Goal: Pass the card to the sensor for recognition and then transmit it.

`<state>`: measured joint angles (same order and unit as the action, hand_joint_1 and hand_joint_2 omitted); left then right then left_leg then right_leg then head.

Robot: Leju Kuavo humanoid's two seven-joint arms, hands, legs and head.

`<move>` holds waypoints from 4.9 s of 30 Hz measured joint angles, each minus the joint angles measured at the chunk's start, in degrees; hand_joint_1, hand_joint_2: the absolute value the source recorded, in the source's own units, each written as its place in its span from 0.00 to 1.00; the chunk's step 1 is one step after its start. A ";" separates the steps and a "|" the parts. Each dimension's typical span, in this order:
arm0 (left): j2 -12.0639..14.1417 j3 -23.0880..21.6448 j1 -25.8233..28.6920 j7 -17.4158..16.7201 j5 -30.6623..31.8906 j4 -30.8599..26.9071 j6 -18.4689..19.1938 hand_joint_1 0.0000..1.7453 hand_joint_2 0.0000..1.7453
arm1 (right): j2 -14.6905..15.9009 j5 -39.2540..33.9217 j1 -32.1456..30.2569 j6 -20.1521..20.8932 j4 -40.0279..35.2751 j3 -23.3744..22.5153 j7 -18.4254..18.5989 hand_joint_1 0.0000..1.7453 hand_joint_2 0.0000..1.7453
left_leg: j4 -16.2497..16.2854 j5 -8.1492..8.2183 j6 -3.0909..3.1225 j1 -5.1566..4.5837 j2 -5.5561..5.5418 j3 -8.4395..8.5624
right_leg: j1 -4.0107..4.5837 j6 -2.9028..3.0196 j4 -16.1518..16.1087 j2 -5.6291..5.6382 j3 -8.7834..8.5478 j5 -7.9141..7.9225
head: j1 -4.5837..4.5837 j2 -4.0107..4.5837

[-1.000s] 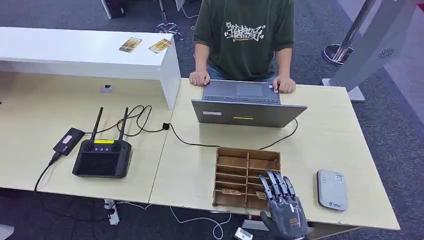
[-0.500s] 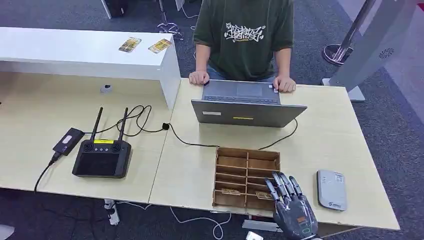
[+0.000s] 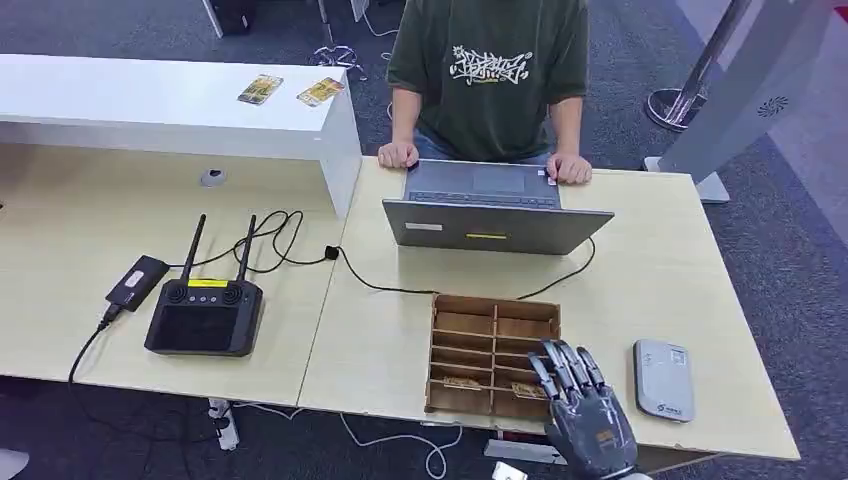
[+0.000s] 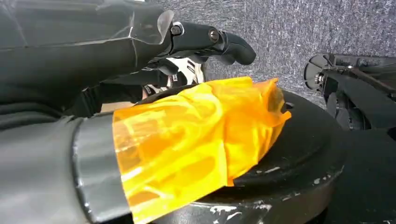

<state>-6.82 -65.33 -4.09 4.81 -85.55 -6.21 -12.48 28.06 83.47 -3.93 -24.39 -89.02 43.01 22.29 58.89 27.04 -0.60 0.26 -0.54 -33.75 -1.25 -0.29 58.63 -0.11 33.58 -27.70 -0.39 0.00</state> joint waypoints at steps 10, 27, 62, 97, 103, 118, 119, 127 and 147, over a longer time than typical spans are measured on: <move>-0.02 0.00 0.00 0.02 0.00 0.00 0.00 0.00 0.00 | -0.28 -1.38 0.76 0.04 0.68 0.00 -1.68 0.00 1.00 | 0.00 0.00 0.00 0.00 0.00 0.00 | 0.00 0.00 0.00 0.00 0.00 0.00 | 0.00 0.00; -0.04 0.00 0.01 0.17 0.00 0.00 0.00 0.00 0.00 | -0.68 -2.88 0.74 0.13 0.85 0.00 -1.90 0.00 1.00 | 0.00 0.00 0.00 0.00 0.00 0.00 | 0.00 0.00 0.00 0.00 0.00 0.00 | 0.00 0.00; -0.13 0.00 0.08 0.20 0.00 0.00 -0.02 0.00 0.00 | -0.81 -4.37 0.68 0.22 0.66 0.00 -1.88 1.00 1.00 | 0.00 0.00 0.00 0.00 0.00 0.00 | 0.00 0.00 0.00 -0.01 0.00 0.00 | 0.00 0.00; -0.48 0.02 0.13 0.61 0.00 0.00 -0.15 0.00 0.00 | -7.70 -13.99 -5.30 -13.05 -8.48 -8.85 -5.64 1.00 1.00 | 0.00 0.00 0.00 0.00 0.00 0.00 | 0.00 0.00 0.00 -0.01 0.01 -0.01 | 0.00 0.00; -0.50 0.02 0.12 0.72 0.00 0.00 -0.15 0.00 0.00 | -9.25 -16.81 -5.79 -14.51 -9.36 -10.30 -7.74 1.00 1.00 | 0.00 0.00 0.00 0.00 0.01 0.01 | 0.00 0.00 0.00 0.01 0.01 -0.01 | 0.00 0.00; -1.01 0.04 0.21 1.40 0.00 0.13 -0.46 0.00 0.00 | -28.37 -29.44 -15.67 -15.41 -20.70 -36.88 -26.80 1.00 1.00 | 0.00 0.01 -0.01 0.00 0.02 0.01 | 0.00 -0.01 0.00 0.01 0.01 -0.02 | 0.00 0.00; -1.03 0.04 0.20 1.40 0.00 0.13 -0.46 0.00 0.00 | -29.27 -29.51 -15.95 -15.41 -21.05 -37.77 -27.23 1.00 1.00 | 0.00 0.03 -0.04 0.00 0.03 0.02 | 0.00 -0.01 0.00 0.02 0.00 -0.02 | 0.02 0.00; -1.27 0.07 0.18 1.40 0.00 0.31 -0.55 0.00 0.00 | -32.96 -29.99 -16.75 -15.41 -22.08 -41.49 -28.76 1.00 1.00 | 0.00 0.03 -0.04 0.00 0.02 0.03 | 0.00 -0.01 0.00 0.02 -0.01 -0.02 | 0.00 0.00; -1.36 0.00 -0.15 0.79 0.26 0.55 -0.33 0.00 0.00 | -33.88 -25.12 -4.29 -15.37 -18.71 -38.67 -27.17 1.00 1.00 | 0.00 -0.02 -0.05 0.00 0.13 0.10 | 0.00 0.03 0.03 0.08 -0.06 0.02 | 0.00 0.00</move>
<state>-8.17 -65.33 -4.24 5.60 -85.29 -5.66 -12.81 -5.82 58.36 -8.21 -39.76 -107.74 4.35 -4.88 58.89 27.02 -0.65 0.26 -0.41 -33.65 -1.25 -0.26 58.65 -0.03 33.52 -27.68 -0.39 0.00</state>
